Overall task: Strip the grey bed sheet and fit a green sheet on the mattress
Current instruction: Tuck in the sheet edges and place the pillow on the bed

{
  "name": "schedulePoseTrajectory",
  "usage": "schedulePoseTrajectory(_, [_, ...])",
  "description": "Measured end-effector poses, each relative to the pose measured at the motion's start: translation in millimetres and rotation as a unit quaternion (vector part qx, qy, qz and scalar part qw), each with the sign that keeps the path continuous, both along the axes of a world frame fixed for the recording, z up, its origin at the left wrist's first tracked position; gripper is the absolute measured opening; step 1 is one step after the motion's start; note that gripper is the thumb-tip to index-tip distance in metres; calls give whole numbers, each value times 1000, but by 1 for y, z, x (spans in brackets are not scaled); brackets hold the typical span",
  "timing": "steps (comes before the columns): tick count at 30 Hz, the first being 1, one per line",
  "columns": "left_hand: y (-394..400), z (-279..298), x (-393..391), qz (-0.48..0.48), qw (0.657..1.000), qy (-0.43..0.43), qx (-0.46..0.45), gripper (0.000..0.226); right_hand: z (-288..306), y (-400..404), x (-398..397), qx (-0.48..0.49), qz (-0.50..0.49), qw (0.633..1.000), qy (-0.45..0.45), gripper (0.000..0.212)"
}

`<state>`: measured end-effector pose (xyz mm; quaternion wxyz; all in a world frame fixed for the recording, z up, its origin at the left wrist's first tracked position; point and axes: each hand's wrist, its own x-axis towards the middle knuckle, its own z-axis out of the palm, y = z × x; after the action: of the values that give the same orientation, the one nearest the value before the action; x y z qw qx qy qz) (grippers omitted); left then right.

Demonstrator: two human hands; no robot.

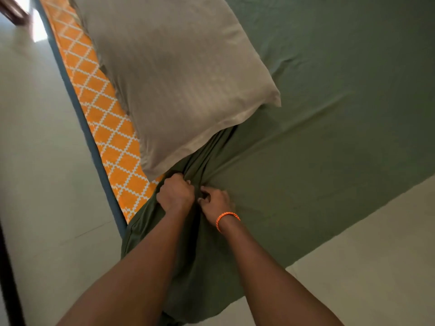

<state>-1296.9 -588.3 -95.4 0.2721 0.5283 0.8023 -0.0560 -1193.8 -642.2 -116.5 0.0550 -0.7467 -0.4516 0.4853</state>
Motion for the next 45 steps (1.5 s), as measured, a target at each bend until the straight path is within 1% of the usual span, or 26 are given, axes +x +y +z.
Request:
schedulePoseTrajectory(1, [-2, 4, 10, 21, 1000, 1, 3, 19, 2, -1, 6, -6, 38, 999, -3, 50])
schedulePoseTrajectory(3, [-10, 7, 27, 58, 998, 5, 10, 35, 1, -4, 10, -4, 85, 996, -5, 48])
schedulePoseTrajectory(4, [-16, 9, 37, 78, 996, 26, 27, 43, 3, -6, 14, 4, 102, 995, 13, 45])
schedulePoseTrajectory(5, [-20, 11, 48, 106, 991, 48, 62, 44, 5, -4, 21, 16, 121, 992, 40, 43])
schedulePoseTrajectory(6, [-24, 15, 63, 147, 982, 61, 100, 36, 6, -4, 34, 25, 112, 990, 87, 39])
schedulePoseTrajectory(8, [-23, 25, 93, 230, 957, 48, 172, 16, 10, -2, 58, 27, 44, 983, 176, 24])
schedulePoseTrajectory(9, [-23, 31, 107, 258, 946, 31, 194, 11, 13, 1, 70, 22, 10, 980, 198, 23])
schedulePoseTrajectory(11, [-17, 43, 140, 296, 929, -6, 223, 11, 19, 13, 101, 40, -22, 978, 204, 25])
schedulePoseTrajectory(15, [-7, 51, 186, 309, 915, -67, 251, 18, 34, 46, 160, 90, -61, 980, 167, 27])
schedulePoseTrajectory(17, [0, 41, 195, 272, 916, -147, 255, 17, 39, 63, 183, 108, -76, 979, 155, 30])
schedulePoseTrajectory(19, [2, 17, 198, 221, 923, -229, 217, 9, 36, 80, 198, 126, -59, 983, 124, 35])
schedulePoseTrajectory(20, [-1, 7, 198, 215, 924, -246, 195, 7, 34, 86, 201, 126, -46, 984, 113, 37])
schedulePoseTrajectory(21, [-3, -4, 199, 215, 927, -241, 191, 9, 30, 93, 205, 126, -33, 986, 107, 40])
schedulePoseTrajectory(23, [-7, -11, 204, 220, 927, -211, 221, 12, 26, 105, 209, 128, -10, 987, 101, 45])
schedulePoseTrajectory(26, [-8, -8, 212, 231, 915, -168, 285, 14, 20, 112, 209, 48, 65, 996, 44, 59])
schedulePoseTrajectory(28, [-5, -3, 210, 232, 907, -156, 315, 16, 12, 108, 209, 3, 120, 993, 2, 58])
schedulePoseTrajectory(29, [-1, 1, 208, 232, 901, -152, 334, 16, 7, 105, 210, 20, 122, 992, -11, 51])
schedulePoseTrajectory(31, [11, 11, 203, 253, 877, -140, 384, 17, 7, 104, 213, 138, 55, 989, -28, 33])
schedulePoseTrajectory(32, [21, 19, 201, 281, 857, -131, 411, 17, 12, 106, 214, 214, 4, 976, -38, 27])
schedulePoseTrajectory(33, [37, 26, 198, 318, 836, -121, 431, 17, 19, 113, 212, 293, -22, 954, -66, 23])
schedulePoseTrajectory(35, [69, 36, 194, 372, 804, -104, 451, 15, 40, 133, 202, 420, 3, 893, -162, 23])
schedulePoseTrajectory(36, [91, 41, 191, 378, 797, -106, 459, 15, 51, 149, 192, 460, 24, 868, -185, 24])
schedulePoseTrajectory(38, [132, 50, 181, 360, 797, -103, 473, 17, 72, 183, 171, 496, 54, 848, -178, 26])
schedulePoseTrajectory(40, [167, 63, 168, 350, 815, -53, 458, 18, 86, 219, 152, 486, 63, 859, -148, 34])
schedulePoseTrajectory(42, [197, 68, 147, 377, 819, -17, 432, 27, 91, 258, 142, 454, 66, 875, -152, 47])
schedulePoseTrajectory(45, [235, 67, 118, 432, 787, -85, 433, 60, 92, 312, 147, 378, 28, 912, -156, 78])
